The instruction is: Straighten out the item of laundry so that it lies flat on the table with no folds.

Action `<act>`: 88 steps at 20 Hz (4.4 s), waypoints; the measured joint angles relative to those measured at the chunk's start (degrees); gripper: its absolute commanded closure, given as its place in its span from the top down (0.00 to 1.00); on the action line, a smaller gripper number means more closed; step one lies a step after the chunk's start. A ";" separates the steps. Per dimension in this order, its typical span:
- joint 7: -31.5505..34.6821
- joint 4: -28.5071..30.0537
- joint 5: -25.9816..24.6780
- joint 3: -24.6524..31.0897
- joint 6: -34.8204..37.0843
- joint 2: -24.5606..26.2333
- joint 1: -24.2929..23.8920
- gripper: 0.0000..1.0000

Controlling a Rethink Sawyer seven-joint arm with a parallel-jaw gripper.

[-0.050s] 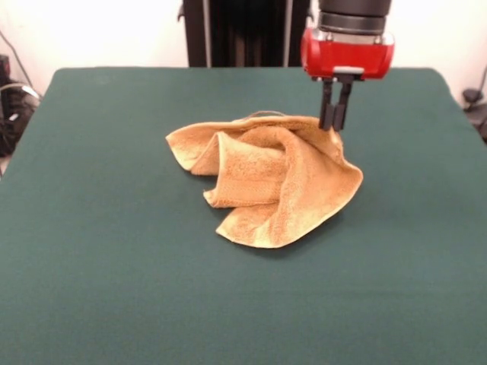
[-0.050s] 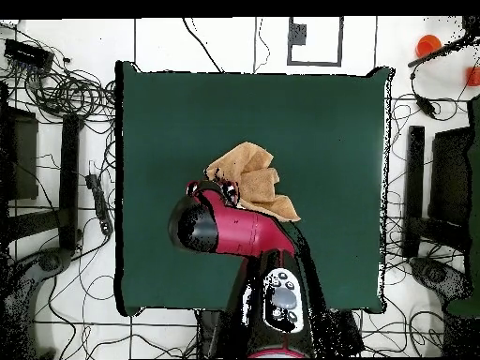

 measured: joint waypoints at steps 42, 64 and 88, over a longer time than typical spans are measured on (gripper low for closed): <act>9.61 12.72 9.37 0.40 -13.03 2.24 2.23 0.00; 17.54 15.17 12.44 2.15 -13.25 2.12 4.19 0.00; 17.55 15.19 18.11 0.90 -13.25 2.02 10.74 0.00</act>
